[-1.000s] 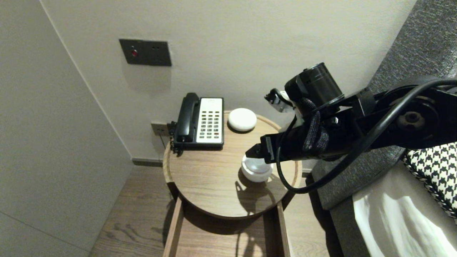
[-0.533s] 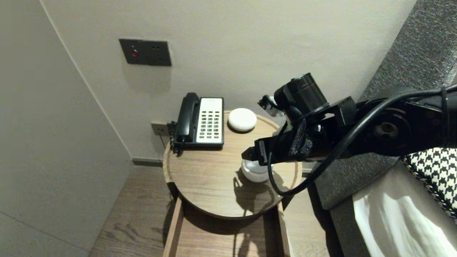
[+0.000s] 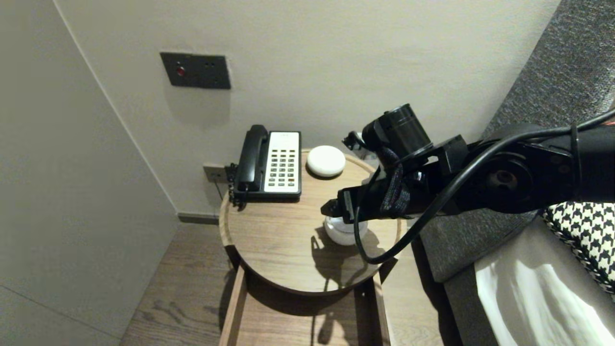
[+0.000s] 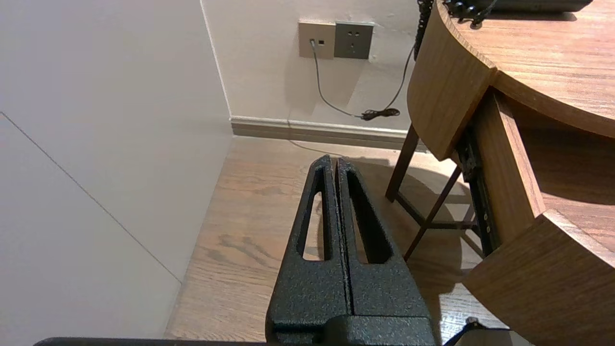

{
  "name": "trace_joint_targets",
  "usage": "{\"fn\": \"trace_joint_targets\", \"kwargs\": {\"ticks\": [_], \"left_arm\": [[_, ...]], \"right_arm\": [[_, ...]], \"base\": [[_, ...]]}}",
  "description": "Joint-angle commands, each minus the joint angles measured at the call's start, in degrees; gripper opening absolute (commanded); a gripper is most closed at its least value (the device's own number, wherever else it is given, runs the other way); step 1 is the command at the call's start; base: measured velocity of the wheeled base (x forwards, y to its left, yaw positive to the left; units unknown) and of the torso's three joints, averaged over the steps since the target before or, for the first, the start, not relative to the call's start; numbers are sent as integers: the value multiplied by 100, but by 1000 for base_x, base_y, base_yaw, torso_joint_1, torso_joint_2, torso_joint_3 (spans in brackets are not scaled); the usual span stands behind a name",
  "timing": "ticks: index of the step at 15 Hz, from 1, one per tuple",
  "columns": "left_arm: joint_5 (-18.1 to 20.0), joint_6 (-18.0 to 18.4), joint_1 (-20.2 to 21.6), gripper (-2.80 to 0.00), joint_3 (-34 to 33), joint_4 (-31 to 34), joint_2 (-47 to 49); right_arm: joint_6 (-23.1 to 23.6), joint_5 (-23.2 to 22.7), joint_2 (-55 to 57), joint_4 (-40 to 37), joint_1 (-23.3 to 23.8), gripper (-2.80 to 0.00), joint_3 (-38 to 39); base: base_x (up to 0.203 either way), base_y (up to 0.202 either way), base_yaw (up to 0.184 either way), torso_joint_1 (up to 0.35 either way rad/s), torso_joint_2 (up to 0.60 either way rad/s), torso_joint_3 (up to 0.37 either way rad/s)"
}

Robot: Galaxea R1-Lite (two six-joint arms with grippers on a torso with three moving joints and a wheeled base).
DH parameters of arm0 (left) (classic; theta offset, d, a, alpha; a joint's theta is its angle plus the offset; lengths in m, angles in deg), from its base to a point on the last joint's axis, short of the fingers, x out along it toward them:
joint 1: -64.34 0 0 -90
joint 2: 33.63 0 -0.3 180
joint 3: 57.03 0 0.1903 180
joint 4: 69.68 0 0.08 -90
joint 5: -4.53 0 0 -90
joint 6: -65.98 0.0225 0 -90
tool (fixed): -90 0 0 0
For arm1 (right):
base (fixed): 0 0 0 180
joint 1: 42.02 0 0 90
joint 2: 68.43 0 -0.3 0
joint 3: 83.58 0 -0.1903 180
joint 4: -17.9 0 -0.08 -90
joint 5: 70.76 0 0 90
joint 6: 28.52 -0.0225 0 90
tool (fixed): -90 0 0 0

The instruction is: Put the remote controls on the table in the drawer one by one

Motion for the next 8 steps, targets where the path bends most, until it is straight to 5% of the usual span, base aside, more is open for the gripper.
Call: {"fn": "trace_joint_targets", "kwargs": {"ticks": [1,8], "left_arm": [[-2,3,-2,-280,0,0,-2],[-2,2,-4,-280,0,0,-2]], "right_arm": [[-7,7,92,-9,-3,0,9],[-4,16,272,-9,-12,0,-9]], "base": [[0,0,0,0,0,0],[0,0,0,0,0,0]]}}
